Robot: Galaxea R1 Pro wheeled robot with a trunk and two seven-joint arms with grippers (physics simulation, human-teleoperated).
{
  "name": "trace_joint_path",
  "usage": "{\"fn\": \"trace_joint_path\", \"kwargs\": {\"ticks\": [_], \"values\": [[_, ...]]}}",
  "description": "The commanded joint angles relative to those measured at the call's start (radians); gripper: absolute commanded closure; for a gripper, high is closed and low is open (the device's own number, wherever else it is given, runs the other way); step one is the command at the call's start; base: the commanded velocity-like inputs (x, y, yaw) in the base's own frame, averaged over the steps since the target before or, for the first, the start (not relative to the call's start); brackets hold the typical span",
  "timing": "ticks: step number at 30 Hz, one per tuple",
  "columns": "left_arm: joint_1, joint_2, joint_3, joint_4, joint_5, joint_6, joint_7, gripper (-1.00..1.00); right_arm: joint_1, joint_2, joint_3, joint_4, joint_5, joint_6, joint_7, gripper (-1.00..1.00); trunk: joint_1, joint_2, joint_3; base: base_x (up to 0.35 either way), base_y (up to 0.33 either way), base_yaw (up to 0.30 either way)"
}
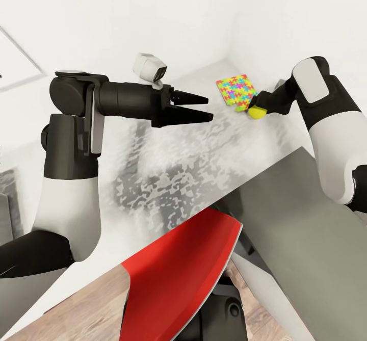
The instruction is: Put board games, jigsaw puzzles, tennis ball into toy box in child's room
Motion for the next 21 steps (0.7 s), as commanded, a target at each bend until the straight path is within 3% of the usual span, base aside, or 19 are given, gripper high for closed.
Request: {"fn": "trace_joint_path", "kwargs": {"ticks": [1, 5, 12, 21], "values": [[-0.001, -0.001, 0.0, 0.0, -0.009, 0.01, -0.008, -1.0, -0.001, -0.002, 0.004, 0.0, -0.016, 0.002, -0.009, 1.0, 0.001, -0.001, 0.0, 0.0, 0.0, 0.0], [-0.001, 0.002, -0.001, 0.001, -0.011, 0.01, -0.008, -1.0, 0.0, -0.003, -0.002, 0.002, -0.023, 0.002, -0.005, 1.0, 0.001, -0.001, 0.007, 0.0, 0.0, 0.0], [-0.001, 0.046, -0.001, 0.003, -0.01, 0.01, -0.008, -1.0, 0.002, -0.003, -0.009, 0.01, -0.037, 0.002, -0.002, 1.0, 0.001, -0.001, 0.018, 0.0, 0.0, 0.0], [0.001, 0.106, -0.001, 0.003, -0.007, 0.01, -0.008, -1.0, 0.007, -0.013, -0.019, 0.012, -0.138, 0.002, -0.002, 1.0, 0.001, -0.001, 0.033, -0.029, 0.0, 0.0]]}}
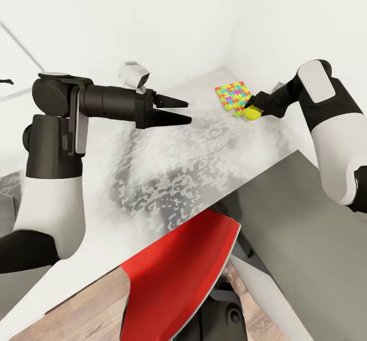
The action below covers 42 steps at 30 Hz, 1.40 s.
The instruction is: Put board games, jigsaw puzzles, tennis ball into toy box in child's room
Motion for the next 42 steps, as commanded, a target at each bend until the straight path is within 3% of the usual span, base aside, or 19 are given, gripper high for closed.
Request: {"fn": "trace_joint_path", "kwargs": {"ticks": [1, 11, 37, 39, 42], "values": [[0.0, 0.003, 0.001, 0.0, -0.009, 0.01, -0.008, -1.0, -0.001, -0.005, 0.007, -0.001, -0.024, 0.001, -0.01, 1.0, 0.0, -0.001, 0.0, -0.135, 0.0, 0.0], [0.0, 0.012, 0.002, 0.001, -0.008, 0.01, -0.008, -1.0, 0.003, -0.01, 0.007, -0.003, -0.058, 0.001, -0.01, 1.0, 0.0, -0.001, 0.017, -0.11, 0.0, 0.0], [0.0, 0.014, 0.005, 0.003, -0.011, 0.01, -0.008, -1.0, 0.004, 0.007, 0.006, -0.028, -0.065, 0.001, -0.007, 1.0, 0.0, -0.001, 0.06, -0.008, 0.0, 0.048], [0.0, 0.016, 0.006, 0.003, -0.011, 0.01, -0.008, -1.0, 0.01, 0.007, 0.006, -0.043, -0.085, 0.001, -0.005, 1.0, 0.0, -0.001, 0.063, 0.0, 0.0, 0.081], [0.0, 0.026, 0.005, 0.003, -0.011, 0.01, -0.008, -1.0, 0.029, 0.008, 0.01, -0.057, -0.162, 0.001, -0.003, 1.0, 0.0, -0.001, 0.068, 0.0, 0.0, 0.082]]}}
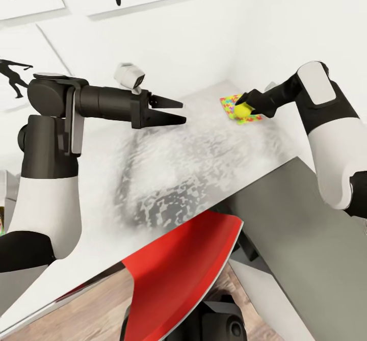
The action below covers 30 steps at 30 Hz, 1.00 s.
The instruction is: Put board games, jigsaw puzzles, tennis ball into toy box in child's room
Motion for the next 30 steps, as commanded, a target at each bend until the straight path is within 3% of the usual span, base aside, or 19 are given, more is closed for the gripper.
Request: {"fn": "trace_joint_path", "kwargs": {"ticks": [1, 4, 8, 30], "values": [[-0.001, 0.002, -0.001, -0.001, -0.009, 0.01, -0.009, -1.0, 0.003, -0.001, 0.007, -0.002, -0.03, 0.0, -0.011, 1.0, 0.001, -0.002, 0.0, 0.0, 0.0, 0.082], [-0.001, 0.007, -0.001, -0.001, -0.009, 0.01, -0.009, -1.0, 0.022, -0.003, 0.011, -0.006, -0.11, 0.0, -0.011, 1.0, 0.001, -0.002, 0.005, 0.0, 0.0, 0.082], [-0.001, 0.01, 0.003, -0.001, -0.009, 0.01, -0.009, -1.0, 0.033, -0.01, 0.011, -0.008, -0.166, 0.0, -0.01, 1.0, 0.001, -0.002, 0.012, 0.0, 0.0, 0.082], [-0.001, 0.027, 0.007, -0.001, -0.009, 0.01, -0.009, -1.0, 0.054, 0.002, 0.011, -0.022, -0.182, 0.0, -0.004, 1.0, 0.001, -0.002, 0.049, 0.0, 0.0, 0.082]]}}
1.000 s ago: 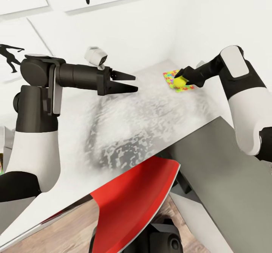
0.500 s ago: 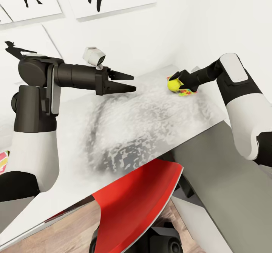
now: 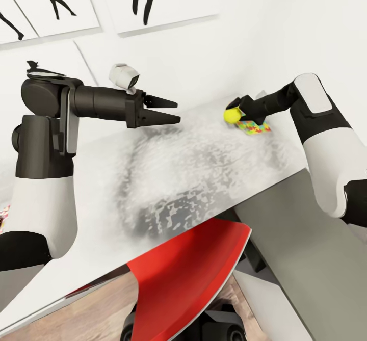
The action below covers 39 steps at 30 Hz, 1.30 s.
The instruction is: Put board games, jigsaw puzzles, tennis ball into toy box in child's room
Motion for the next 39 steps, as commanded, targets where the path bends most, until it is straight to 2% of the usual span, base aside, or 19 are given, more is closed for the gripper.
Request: {"fn": "trace_joint_path", "kwargs": {"ticks": [1, 7, 13, 30, 33, 39], "values": [[-0.001, 0.001, -0.001, -0.001, -0.009, 0.01, -0.009, -1.0, 0.005, -0.001, 0.005, -0.012, -0.015, 0.0, -0.004, 1.0, 0.001, -0.002, 0.0, 0.0, 0.0, 0.082], [-0.001, 0.009, -0.007, -0.001, -0.009, 0.01, -0.009, -1.0, 0.058, -0.003, 0.006, -0.083, -0.023, 0.0, 0.033, 1.0, 0.001, -0.002, 0.01, 0.0, 0.0, 0.082], [-0.001, 0.039, -0.011, -0.001, -0.009, 0.01, -0.009, -1.0, 0.123, -0.004, 0.005, -0.137, -0.023, 0.0, 0.041, 1.0, 0.001, -0.002, 0.02, 0.0, 0.0, 0.082], [0.007, 0.195, -0.012, -0.001, -0.005, 0.01, -0.009, -1.0, 0.243, -0.007, 0.003, -0.255, -0.023, 0.0, 0.069, 1.0, 0.001, -0.002, 0.048, 0.0, 0.0, 0.082], [0.008, 0.209, -0.012, -0.001, -0.003, 0.01, -0.009, -1.0, 0.271, -0.011, 0.0, -0.29, -0.023, 0.0, 0.069, 1.0, 0.001, -0.002, 0.053, 0.0, 0.0, 0.08], [0.009, 0.218, -0.012, -0.001, -0.001, 0.01, -0.009, -1.0, 0.304, -0.014, -0.003, -0.344, -0.023, 0.0, 0.07, 1.0, 0.001, -0.002, 0.063, 0.0, 0.0, 0.018]]}}
